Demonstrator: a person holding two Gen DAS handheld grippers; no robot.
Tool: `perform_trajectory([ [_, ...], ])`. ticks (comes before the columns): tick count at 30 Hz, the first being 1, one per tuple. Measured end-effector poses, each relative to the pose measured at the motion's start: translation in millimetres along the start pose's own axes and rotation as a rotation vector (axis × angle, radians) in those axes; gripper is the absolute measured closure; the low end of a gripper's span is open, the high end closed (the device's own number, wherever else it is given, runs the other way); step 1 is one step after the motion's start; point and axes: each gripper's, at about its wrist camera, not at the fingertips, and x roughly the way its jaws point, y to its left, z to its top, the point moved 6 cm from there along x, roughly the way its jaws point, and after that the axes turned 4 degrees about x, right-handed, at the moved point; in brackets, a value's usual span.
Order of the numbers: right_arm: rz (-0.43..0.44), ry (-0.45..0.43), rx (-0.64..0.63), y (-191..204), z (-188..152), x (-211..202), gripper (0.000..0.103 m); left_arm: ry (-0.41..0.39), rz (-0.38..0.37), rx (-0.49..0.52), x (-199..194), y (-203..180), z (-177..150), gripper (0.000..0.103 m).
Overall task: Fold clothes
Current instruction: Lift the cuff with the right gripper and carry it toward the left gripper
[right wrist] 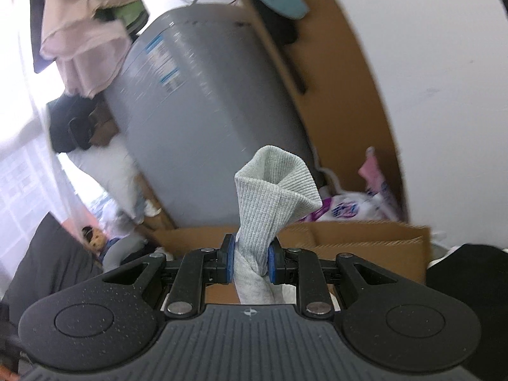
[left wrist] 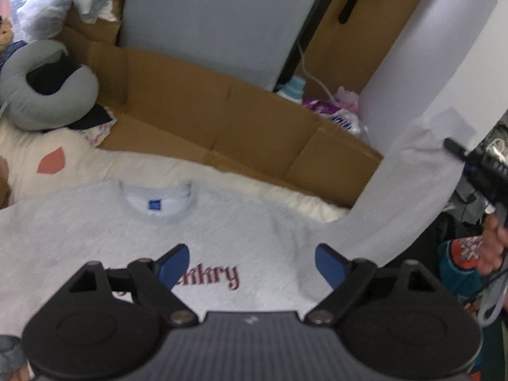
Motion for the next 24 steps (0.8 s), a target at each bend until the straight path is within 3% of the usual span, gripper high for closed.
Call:
perform_trajectory([
  [10,0.075,0.094,-0.022,56.6,-47.6,47.0,0.083,-0.022,0.003,-0.029,6.8,28.1,-7.2,0.014],
  [24,0.121,0.264,-0.084,138.6,-161.5,137.5,0.083,-0.050,0.092,-0.200,13.5,153.8,-36.2,0.014],
])
